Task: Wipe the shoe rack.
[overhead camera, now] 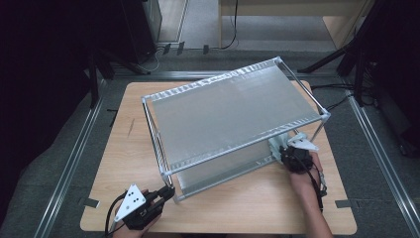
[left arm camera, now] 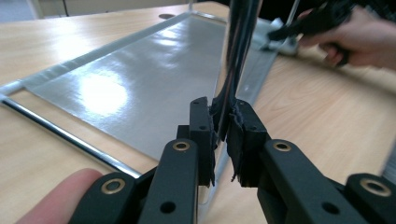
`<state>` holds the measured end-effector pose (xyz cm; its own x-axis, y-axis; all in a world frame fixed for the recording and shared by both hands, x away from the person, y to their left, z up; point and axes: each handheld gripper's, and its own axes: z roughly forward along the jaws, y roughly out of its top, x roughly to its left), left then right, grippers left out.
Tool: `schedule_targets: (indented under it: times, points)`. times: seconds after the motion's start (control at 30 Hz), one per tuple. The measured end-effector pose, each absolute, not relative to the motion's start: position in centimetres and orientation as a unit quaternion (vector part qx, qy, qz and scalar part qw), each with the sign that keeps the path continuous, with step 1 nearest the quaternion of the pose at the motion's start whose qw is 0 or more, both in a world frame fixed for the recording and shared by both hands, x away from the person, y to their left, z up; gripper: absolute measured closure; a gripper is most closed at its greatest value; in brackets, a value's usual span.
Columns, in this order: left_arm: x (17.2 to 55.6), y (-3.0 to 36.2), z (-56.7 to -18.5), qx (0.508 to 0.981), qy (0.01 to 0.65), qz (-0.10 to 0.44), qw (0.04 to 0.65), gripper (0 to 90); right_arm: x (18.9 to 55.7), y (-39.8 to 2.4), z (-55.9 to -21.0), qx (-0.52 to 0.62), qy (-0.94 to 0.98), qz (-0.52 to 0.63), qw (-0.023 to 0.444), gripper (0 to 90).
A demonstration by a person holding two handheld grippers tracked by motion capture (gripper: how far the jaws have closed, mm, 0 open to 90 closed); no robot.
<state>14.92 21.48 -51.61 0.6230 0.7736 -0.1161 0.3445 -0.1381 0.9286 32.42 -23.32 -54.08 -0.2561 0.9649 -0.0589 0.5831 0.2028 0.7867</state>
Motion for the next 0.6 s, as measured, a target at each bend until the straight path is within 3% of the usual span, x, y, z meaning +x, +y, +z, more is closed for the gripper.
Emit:
schedule_targets:
  times: [0.27,0.6]
  points:
    - [16.5,21.5,-52.0,0.725,0.371,0.198,0.545,81.3,33.0,-24.0,-54.4,0.543,0.713,0.332,0.293,77.5]
    - [15.5,20.9,-52.0,0.726,0.375,0.206,0.539,81.2,28.5,-14.9,-54.7,0.461,0.772,0.373,0.226,77.5]
